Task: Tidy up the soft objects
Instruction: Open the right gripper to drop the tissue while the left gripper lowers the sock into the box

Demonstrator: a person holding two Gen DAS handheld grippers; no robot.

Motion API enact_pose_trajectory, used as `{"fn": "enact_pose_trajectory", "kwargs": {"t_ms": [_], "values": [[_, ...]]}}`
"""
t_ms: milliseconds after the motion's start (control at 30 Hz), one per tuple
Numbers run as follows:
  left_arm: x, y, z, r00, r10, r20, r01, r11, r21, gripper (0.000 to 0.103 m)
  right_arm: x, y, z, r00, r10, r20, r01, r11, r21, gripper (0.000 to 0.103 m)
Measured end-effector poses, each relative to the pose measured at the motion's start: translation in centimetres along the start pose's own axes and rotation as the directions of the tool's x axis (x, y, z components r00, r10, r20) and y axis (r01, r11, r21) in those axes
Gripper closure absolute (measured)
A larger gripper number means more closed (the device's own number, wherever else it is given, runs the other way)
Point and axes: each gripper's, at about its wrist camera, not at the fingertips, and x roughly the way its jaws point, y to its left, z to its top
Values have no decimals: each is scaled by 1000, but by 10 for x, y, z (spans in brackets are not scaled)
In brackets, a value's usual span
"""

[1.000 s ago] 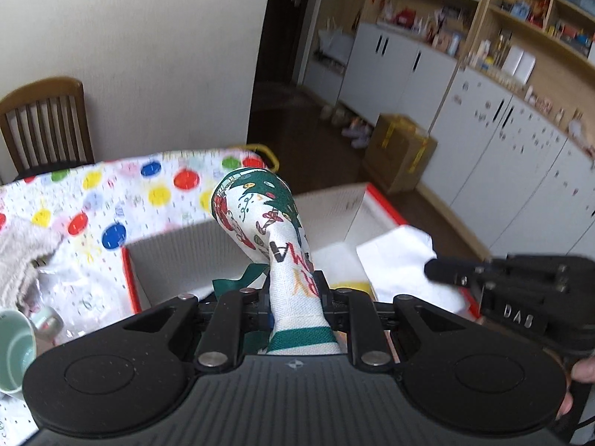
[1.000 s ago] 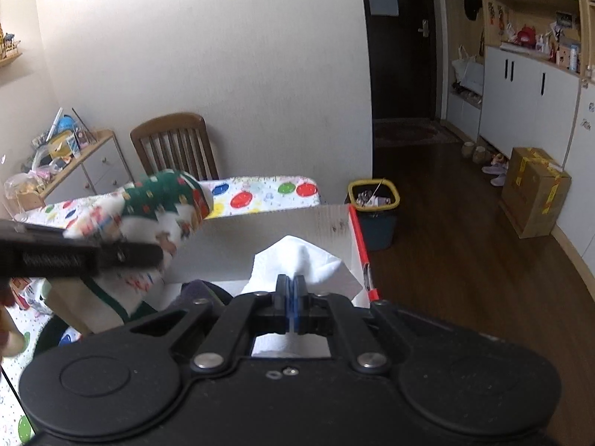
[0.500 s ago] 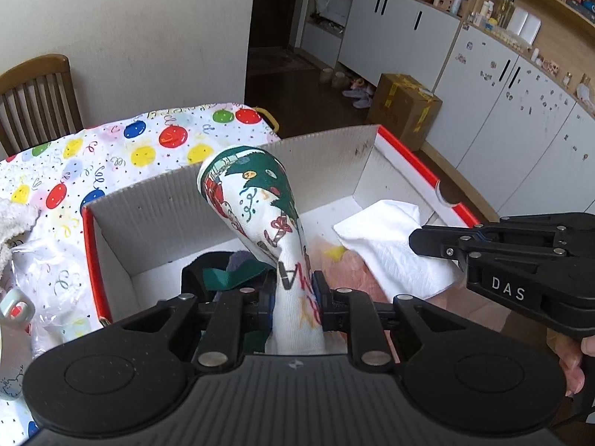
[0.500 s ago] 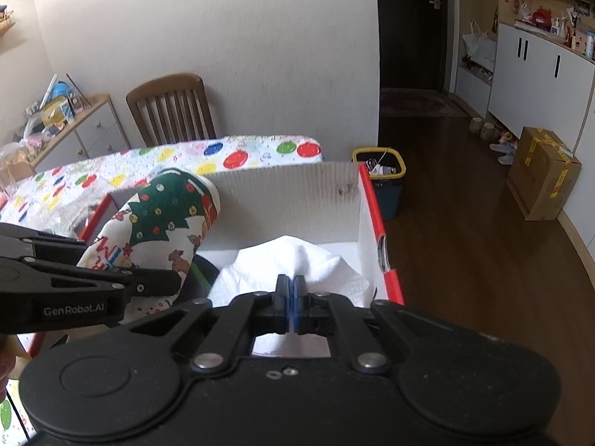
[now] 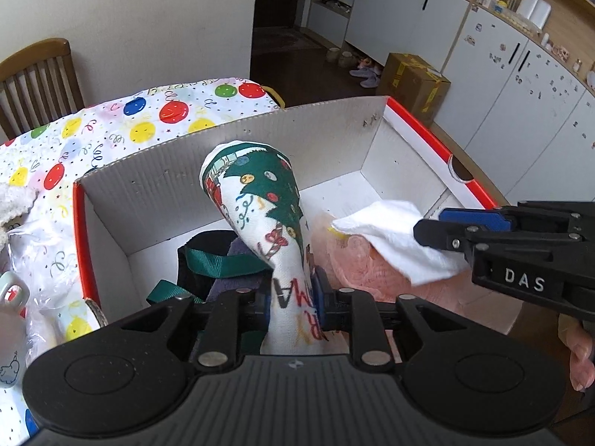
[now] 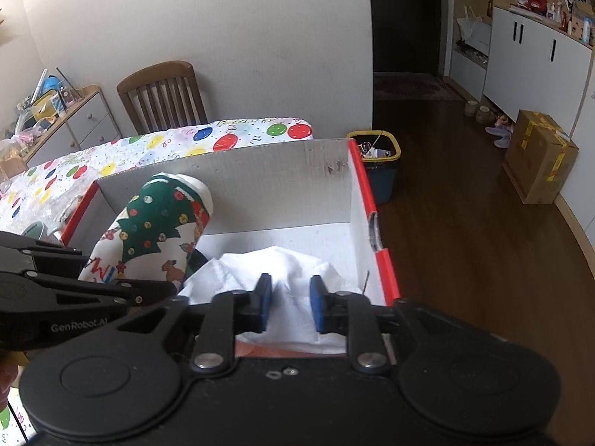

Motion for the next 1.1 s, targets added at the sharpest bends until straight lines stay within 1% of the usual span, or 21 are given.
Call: {"fn": "enact_pose_trajectory", "kwargs": {"t_ms": [33, 67, 167, 233, 300, 333, 367, 433, 600, 700, 867, 967, 1100], "values": [[-2, 1, 0, 1000, 1, 6, -1, 1000, -1, 78, -1, -1, 0, 1000, 5, -1, -5, 1000, 4, 70], [-4, 1, -1, 1000, 2, 13, -2, 1000, -3, 75, -2, -3, 0, 1000, 6, -1, -6, 1000, 7, 70], [-11, 3, -1, 1000, 5, 29, -5, 1000, -11, 72, -6, -6, -1, 1000, 6, 6, -6, 1000, 12, 66], [-16, 4, 0, 999, 1, 37, 0, 1000, -22, 72, -10, -5, 0, 1000, 10, 14, -10, 1000, 16, 59], [-21, 5, -1, 999, 1, 46, 1, 1000, -29, 59, -15, -3, 0, 1000, 19, 21, -20, 1000, 10, 55], [-24, 5, -1, 998, 7, 58, -5, 1000, -29, 42, -17, -2, 1, 1000, 20, 24, -20, 1000, 4, 53], [-29, 4, -2, 997, 16, 80, -14, 1000, -28, 31, -20, 0, 1, 999, 21, 29, -20, 1000, -3, 52], [-36, 4, -4, 994, 13, 110, -11, 1000, -23, 30, -25, 2, 2, 999, 22, 42, -22, 1000, -13, 49], [-53, 6, -6, 990, 10, 139, -6, 1000, -29, 30, -39, 6, 3, 998, 30, 62, -29, 999, -19, 41], [-65, 8, -11, 987, 18, 158, -13, 999, -30, 30, -46, 11, 3, 997, 36, 69, -35, 999, -24, 39], [-88, 13, -19, 980, 24, 197, -16, 999, -39, 30, -59, 19, 1, 995, 49, 88, -47, 998, -34, 32], [-105, 18, -25, 975, 22, 223, -9, 998, -60, 30, -69, 28, 0, 992, 56, 112, -50, 997, -52, 27], [-125, 26, -33, 967, 41, 252, -24, 997, -72, 28, -84, 42, 0, 987, 77, 144, -66, 995, -77, 19]]}}
